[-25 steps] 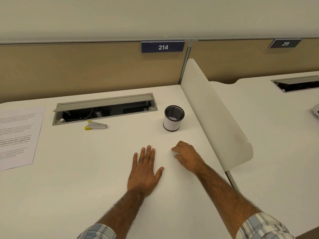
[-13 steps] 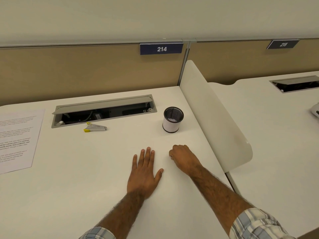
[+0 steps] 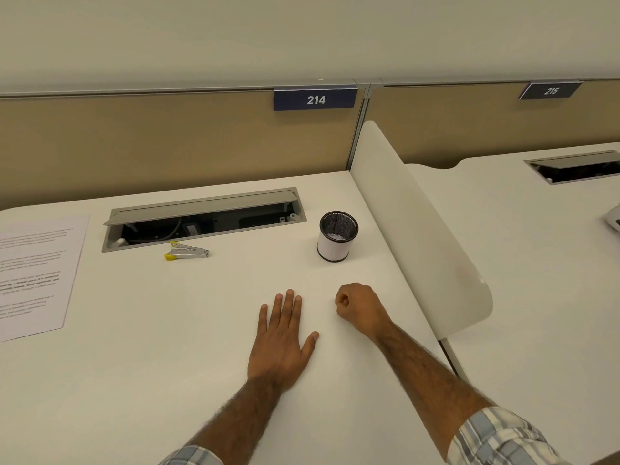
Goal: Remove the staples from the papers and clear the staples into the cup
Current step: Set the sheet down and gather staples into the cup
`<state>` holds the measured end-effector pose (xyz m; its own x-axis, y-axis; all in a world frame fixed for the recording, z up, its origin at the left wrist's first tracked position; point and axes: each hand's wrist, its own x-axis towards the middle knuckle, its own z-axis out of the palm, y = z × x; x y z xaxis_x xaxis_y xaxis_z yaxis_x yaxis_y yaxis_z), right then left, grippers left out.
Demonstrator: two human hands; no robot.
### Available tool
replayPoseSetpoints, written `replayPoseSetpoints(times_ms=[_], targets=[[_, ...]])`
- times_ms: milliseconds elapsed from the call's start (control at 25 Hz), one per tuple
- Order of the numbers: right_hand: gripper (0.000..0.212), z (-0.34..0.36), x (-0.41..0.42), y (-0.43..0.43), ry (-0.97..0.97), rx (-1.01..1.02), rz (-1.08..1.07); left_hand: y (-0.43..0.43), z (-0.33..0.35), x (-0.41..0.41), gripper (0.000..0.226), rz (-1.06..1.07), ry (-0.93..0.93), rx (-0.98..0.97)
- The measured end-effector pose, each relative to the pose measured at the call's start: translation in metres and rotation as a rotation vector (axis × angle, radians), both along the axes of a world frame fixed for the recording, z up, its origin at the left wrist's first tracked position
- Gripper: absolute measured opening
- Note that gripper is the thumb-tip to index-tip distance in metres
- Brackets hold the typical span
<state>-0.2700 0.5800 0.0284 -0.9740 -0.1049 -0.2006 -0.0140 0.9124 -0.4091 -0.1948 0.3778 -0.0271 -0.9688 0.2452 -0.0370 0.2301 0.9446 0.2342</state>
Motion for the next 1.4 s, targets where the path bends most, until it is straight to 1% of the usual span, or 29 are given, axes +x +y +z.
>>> replayPoseSetpoints(times_ms=[120, 200, 280, 360, 440, 480, 640, 720, 800, 880, 960, 1080, 1160, 1280, 1400], targets=[[0.010, 0.019, 0.001, 0.010, -0.032, -0.402, -0.224, 0.000, 0.001, 0.000, 0.078, 0.005, 0.006, 0.003], [0.007, 0.043, -0.006, 0.014, -0.073, -0.672, -0.313, 0.000, 0.001, 0.000, 0.078, -0.005, -0.003, 0.005], [0.006, 0.072, -0.023, 0.014, -0.072, -0.837, -0.326, 0.000, 0.002, 0.000, 0.078, -0.001, 0.007, 0.013], [0.010, 0.094, -0.048, 0.013, -0.030, -0.895, -0.330, 0.000, 0.002, 0.000, 0.078, 0.002, 0.011, 0.017], [0.008, 0.108, -0.072, 0.010, 0.015, -0.857, -0.346, 0.000, 0.002, 0.000, 0.078, 0.002, 0.009, 0.013], [0.006, 0.109, -0.083, 0.010, 0.034, -0.798, -0.349, -0.001, 0.002, 0.000, 0.077, 0.004, 0.012, 0.015], [0.008, 0.098, -0.115, 0.008, 0.128, -0.440, -0.316, 0.000, 0.001, 0.000, 0.078, 0.005, 0.006, 0.024], [0.010, 0.094, -0.126, 0.008, 0.167, -0.239, -0.237, 0.000, 0.000, 0.000, 0.078, 0.005, 0.015, 0.029], [0.014, 0.092, -0.134, 0.006, 0.157, -0.078, -0.161, 0.000, 0.000, 0.000, 0.078, 0.003, 0.008, 0.026], [0.020, 0.093, -0.136, 0.001, 0.141, 0.036, -0.109, 0.000, 0.000, 0.000, 0.078, 0.006, 0.016, 0.021], [0.023, 0.096, -0.135, -0.005, 0.155, 0.109, -0.081, 0.000, 0.001, 0.000, 0.078, 0.002, 0.013, 0.026], [0.022, 0.099, -0.133, -0.008, 0.205, 0.148, -0.075, 0.000, 0.001, 0.000, 0.078, 0.000, 0.007, 0.024], [0.019, 0.102, -0.132, -0.009, 0.220, 0.128, -0.074, 0.000, 0.002, 0.000, 0.078, 0.006, 0.025, 0.020], [0.017, 0.104, -0.132, -0.010, 0.206, 0.041, -0.103, 0.000, 0.001, -0.001, 0.078, 0.004, 0.013, 0.017], [0.028, 0.102, -0.132, -0.006, 0.178, -0.084, -0.129, 0.000, -0.001, -0.001, 0.077, 0.006, 0.015, 0.010]])
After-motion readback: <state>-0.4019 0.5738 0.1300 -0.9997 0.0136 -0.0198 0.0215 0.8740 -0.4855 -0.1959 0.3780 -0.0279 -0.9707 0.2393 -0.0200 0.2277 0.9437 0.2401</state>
